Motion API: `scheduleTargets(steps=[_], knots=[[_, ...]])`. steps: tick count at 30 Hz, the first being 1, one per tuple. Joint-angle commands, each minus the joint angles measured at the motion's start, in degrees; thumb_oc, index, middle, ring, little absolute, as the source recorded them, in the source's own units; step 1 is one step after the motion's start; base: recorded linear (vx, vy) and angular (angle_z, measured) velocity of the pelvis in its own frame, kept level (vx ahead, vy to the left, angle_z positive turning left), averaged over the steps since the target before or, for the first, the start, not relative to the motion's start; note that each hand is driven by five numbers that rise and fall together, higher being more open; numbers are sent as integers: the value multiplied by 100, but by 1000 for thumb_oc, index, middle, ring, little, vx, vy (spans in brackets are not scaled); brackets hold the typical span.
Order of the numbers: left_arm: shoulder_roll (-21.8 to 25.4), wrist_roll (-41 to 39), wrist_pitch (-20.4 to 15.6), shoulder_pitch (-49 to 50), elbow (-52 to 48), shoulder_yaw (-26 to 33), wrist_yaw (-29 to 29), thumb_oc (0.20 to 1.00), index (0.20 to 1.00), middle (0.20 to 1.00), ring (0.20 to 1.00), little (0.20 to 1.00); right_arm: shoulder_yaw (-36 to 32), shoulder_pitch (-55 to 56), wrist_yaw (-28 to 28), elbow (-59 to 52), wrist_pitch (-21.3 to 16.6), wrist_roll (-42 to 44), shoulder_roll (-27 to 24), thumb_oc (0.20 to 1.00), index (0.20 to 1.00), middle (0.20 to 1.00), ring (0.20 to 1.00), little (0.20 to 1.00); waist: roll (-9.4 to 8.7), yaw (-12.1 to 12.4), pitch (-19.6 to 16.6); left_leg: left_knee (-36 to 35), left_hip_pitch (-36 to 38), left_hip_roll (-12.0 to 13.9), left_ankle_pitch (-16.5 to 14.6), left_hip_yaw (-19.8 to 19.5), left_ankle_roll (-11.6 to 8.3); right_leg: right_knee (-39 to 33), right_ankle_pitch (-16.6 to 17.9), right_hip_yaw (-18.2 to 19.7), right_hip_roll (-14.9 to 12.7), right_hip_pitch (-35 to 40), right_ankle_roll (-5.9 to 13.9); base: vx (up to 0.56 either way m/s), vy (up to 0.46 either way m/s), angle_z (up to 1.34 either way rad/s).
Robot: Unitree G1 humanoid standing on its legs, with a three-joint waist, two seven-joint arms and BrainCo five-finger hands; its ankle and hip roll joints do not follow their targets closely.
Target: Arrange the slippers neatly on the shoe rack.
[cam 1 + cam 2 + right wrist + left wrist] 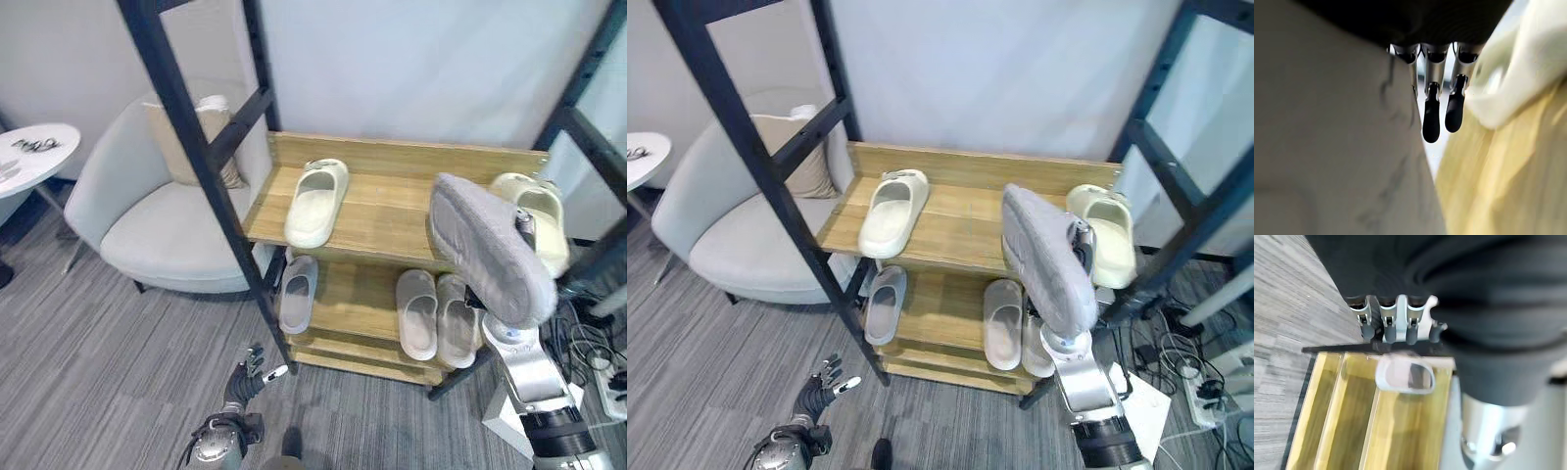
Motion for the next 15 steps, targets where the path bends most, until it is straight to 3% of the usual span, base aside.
scheduleTargets(steps=[1,2,3,4,7,11,15], knots=[[140,324,-85,-459,-92,-109,-107,1000,1000,1000,1000,1000,491,-817,1089,-282,-1087,1712,133,200,200,200,200,200,-144,340,227,4,660,-414,-1330,-66,383,19,-942,-151,327,232,-309,-59,-31,-3],[122,356,-30,-417,-82,-99,-163,1000,1000,1000,1000,1000,1059,-679,1732,-505,-1230,2847,343,200,200,200,200,200,-158,344,238,4,655,-398,-1311,-51,368,19,-951,-178,318,240,-318,-46,-22,3],[122,356,-30,-418,-82,-98,-163,1000,1000,1000,1000,1000,1059,-680,1733,-504,-1231,2848,343,200,200,200,200,200,-162,328,229,4,639,-404,-1303,-66,371,19,-950,-193,314,232,-315,-55,-16,4],[137,344,-41,-397,-61,-78,-191,1000,1000,1000,1000,1000,1646,-631,2302,-748,-1187,3578,382,200,200,200,200,200,-173,348,232,4,626,-396,-1292,-67,353,19,-953,-252,309,243,-315,-38,-9,4],[114,327,-126,-428,80,-66,-209,1000,1000,1000,1000,1000,2482,-649,2942,-858,-968,4095,363,200,200,200,200,200,-201,410,248,4,605,-378,-1274,-85,330,19,-946,-305,309,250,-329,-36,-9,9],[100,342,-294,-561,235,-64,-227,1000,1000,1000,1000,1000,3217,-817,3414,-660,-750,4001,284,200,200,200,200,200,-242,492,265,4,554,-380,-1237,-169,308,19,-933,-417,310,254,-337,-25,1,18],[77,321,-387,-642,407,-58,-203,1000,1000,1000,1000,1000,3477,-876,3522,-429,-693,3591,252,200,200,200,200,200,-272,551,283,4,525,-378,-1227,-239,300,19,-928,-487,316,263,-345,-8,2,5]])
